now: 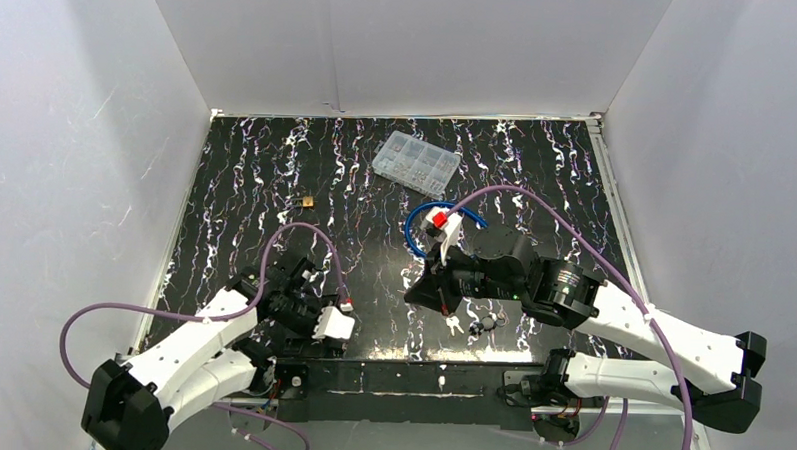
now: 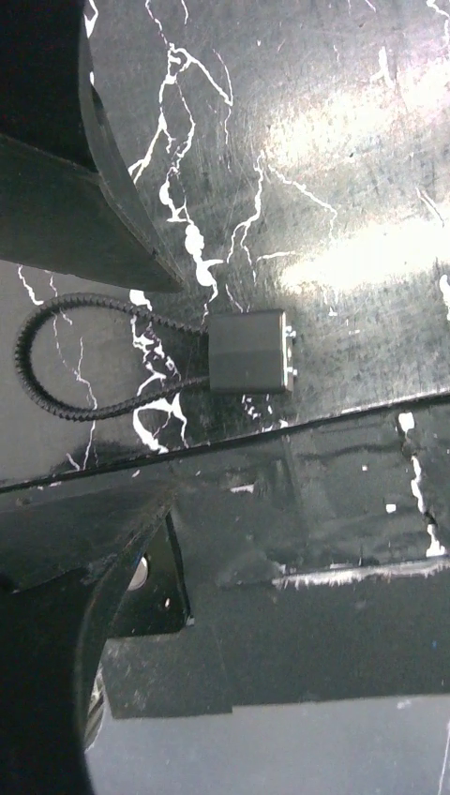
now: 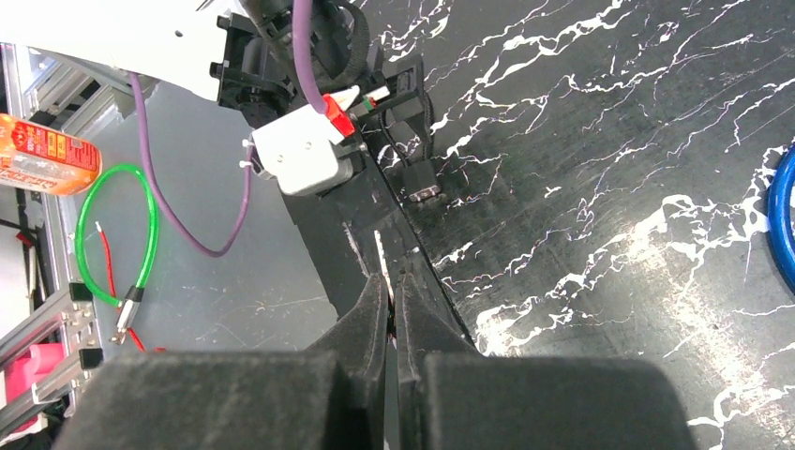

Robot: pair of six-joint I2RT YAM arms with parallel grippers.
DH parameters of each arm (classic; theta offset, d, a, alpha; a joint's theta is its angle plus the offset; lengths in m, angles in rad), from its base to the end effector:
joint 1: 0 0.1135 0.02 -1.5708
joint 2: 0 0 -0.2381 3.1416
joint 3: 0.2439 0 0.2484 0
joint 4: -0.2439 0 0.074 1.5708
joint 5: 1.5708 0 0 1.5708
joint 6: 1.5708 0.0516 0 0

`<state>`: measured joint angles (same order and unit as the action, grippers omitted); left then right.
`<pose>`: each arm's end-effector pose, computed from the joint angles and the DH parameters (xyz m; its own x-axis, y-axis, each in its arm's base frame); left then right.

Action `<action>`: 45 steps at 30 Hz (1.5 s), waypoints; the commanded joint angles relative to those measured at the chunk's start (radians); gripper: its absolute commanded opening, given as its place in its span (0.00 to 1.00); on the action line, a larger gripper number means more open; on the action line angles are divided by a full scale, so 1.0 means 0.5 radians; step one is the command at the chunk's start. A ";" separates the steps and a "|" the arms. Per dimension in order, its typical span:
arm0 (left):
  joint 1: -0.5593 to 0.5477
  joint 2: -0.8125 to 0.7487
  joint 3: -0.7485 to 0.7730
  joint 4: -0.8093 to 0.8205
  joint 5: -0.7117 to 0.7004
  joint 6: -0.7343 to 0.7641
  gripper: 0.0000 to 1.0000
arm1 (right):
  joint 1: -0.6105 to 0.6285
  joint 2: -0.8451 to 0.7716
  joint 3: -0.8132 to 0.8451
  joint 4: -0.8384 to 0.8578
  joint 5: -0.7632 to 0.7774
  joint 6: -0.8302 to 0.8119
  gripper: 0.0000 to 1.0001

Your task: Unlock with the key

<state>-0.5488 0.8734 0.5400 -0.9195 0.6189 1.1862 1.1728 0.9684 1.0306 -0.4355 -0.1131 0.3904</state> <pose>0.1130 -0.1042 0.1636 0.2332 0.7424 -0.6281 0.9687 -0.2341 0.0830 0.0871 0.2222 0.3389 -0.4948 -0.2012 -0.8454 -0.8309 0.3945 0.3924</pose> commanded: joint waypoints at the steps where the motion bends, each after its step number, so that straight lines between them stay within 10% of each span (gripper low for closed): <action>1: -0.091 0.018 -0.074 0.257 -0.116 -0.159 0.71 | -0.001 -0.020 0.010 0.121 0.033 0.014 0.01; 31: -0.655 0.094 -0.320 0.809 -0.477 -0.504 0.44 | -0.154 -0.025 0.064 -0.032 0.012 -0.029 0.01; 38: -0.689 0.017 -0.144 0.664 -0.717 -0.523 0.00 | -0.190 -0.005 0.098 -0.054 -0.064 -0.042 0.01; 45: -0.686 -0.415 0.406 0.384 -0.926 -0.336 0.00 | -0.264 0.138 0.316 -0.136 -0.252 -0.109 0.01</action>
<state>-0.8917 0.7830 0.5571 -0.6460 0.2218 0.9569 1.0561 1.0023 1.0794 -0.4900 -0.1669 0.3740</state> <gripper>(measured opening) 0.340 0.035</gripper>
